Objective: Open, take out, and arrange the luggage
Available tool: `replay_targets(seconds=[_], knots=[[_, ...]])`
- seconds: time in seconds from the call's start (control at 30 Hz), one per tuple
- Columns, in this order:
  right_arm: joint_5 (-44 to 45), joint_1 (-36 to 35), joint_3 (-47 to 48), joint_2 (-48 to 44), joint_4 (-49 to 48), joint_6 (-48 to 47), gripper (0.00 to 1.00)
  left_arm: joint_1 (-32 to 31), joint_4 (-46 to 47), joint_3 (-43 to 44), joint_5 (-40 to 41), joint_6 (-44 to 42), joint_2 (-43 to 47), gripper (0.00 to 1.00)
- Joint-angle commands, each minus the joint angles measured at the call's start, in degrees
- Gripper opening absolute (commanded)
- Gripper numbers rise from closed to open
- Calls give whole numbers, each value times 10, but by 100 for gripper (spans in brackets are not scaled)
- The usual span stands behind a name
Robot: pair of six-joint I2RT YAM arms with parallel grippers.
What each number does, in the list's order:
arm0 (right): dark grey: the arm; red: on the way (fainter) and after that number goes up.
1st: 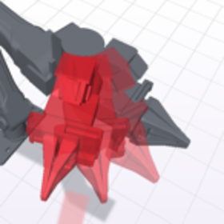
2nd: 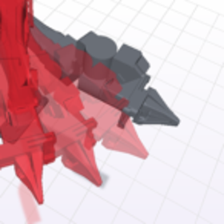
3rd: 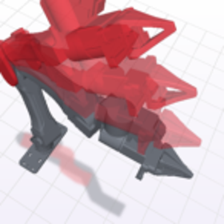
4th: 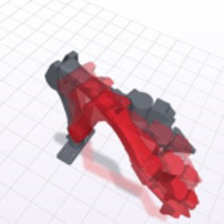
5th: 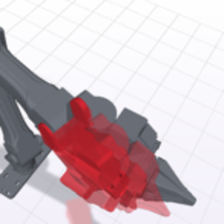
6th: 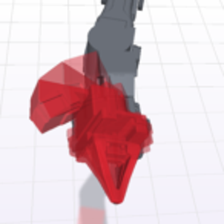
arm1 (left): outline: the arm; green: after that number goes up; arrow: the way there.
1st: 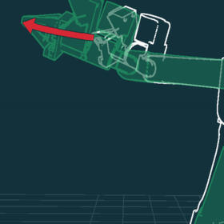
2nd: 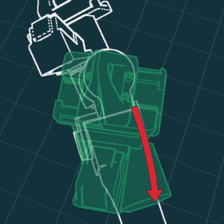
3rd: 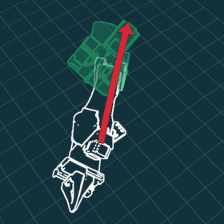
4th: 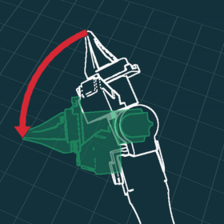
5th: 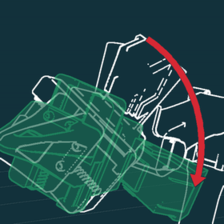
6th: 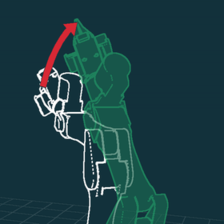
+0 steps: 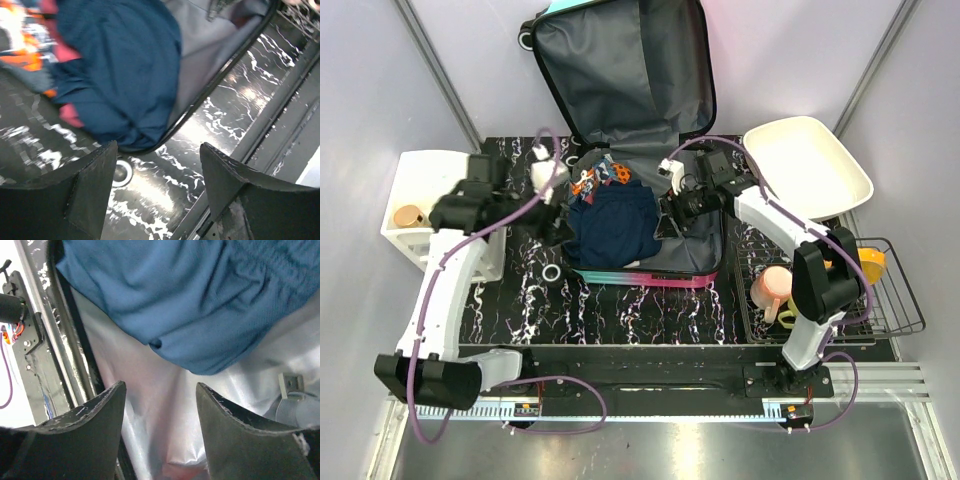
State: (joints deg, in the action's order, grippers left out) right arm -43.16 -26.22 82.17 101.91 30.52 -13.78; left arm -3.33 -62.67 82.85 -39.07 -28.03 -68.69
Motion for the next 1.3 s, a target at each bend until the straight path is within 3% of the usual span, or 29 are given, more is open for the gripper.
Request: replay_targets(seconds=[0.0,0.27,0.33,0.57,0.67,0.7,0.8,0.83,0.93,1.27], knots=[[14,3,-42,14,-55,45,69,-76,158,-79,-30,36,9,70],[-9,3,-57,72,-126,104,88,-130,188,-80,-50,5,-29,73],[-4,4,-52,90,-131,104,90,-135,207,-97,-50,-6,-25,79],[-45,4,-55,136,-173,134,88,-136,273,-151,-54,-21,5,84],[-88,4,-56,135,-183,153,68,-136,296,-165,-39,-22,9,84],[-112,3,-64,122,-190,158,56,-136,301,-169,-36,-26,10,85],[-148,5,-77,81,-211,179,32,-136,327,-197,-44,-49,21,87],[-154,3,-79,69,-220,191,18,-136,346,-206,-48,-63,26,88],[-165,6,-80,38,-243,238,0,-136,387,-238,-69,-85,37,91],[-206,22,-52,39,-356,401,0,-164,468,-291,-84,-166,15,94]])
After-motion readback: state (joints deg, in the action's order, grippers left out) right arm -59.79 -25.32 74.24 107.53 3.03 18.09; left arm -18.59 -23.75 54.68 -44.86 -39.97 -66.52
